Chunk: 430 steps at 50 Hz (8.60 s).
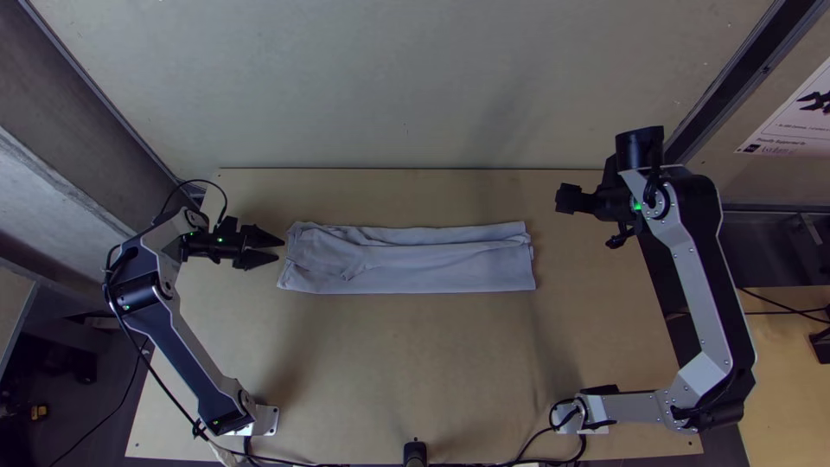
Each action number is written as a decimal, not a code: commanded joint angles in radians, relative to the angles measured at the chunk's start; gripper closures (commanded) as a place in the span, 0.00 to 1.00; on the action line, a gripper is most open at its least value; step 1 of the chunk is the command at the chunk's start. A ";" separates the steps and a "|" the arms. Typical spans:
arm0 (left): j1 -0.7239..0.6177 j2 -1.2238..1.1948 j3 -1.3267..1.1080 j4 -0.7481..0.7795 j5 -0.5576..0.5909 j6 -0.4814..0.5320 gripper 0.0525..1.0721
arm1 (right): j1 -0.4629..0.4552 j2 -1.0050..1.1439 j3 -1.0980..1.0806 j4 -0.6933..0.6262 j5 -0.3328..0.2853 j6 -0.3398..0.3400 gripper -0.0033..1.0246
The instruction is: Fold the t-shirt
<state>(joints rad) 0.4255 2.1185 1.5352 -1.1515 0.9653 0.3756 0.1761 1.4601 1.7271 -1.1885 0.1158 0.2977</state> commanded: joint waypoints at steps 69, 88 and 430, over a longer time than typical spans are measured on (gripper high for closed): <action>-0.490 -0.129 -0.190 0.401 -0.522 -0.419 0.97 | 0.008 -0.029 -0.035 0.000 -0.004 0.023 0.04; -0.310 -0.193 -0.066 0.253 -0.695 -0.210 0.97 | 0.008 -0.029 -0.037 0.000 -0.002 0.021 0.04; -0.347 -2.122 -1.537 1.176 -1.004 -0.291 0.05 | 0.079 -1.466 -1.724 1.211 0.010 -0.465 0.04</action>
<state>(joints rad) 0.0879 0.0063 0.0448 0.0723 -0.0380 0.0971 0.2428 -0.0021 0.0147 0.0643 0.1200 -0.1795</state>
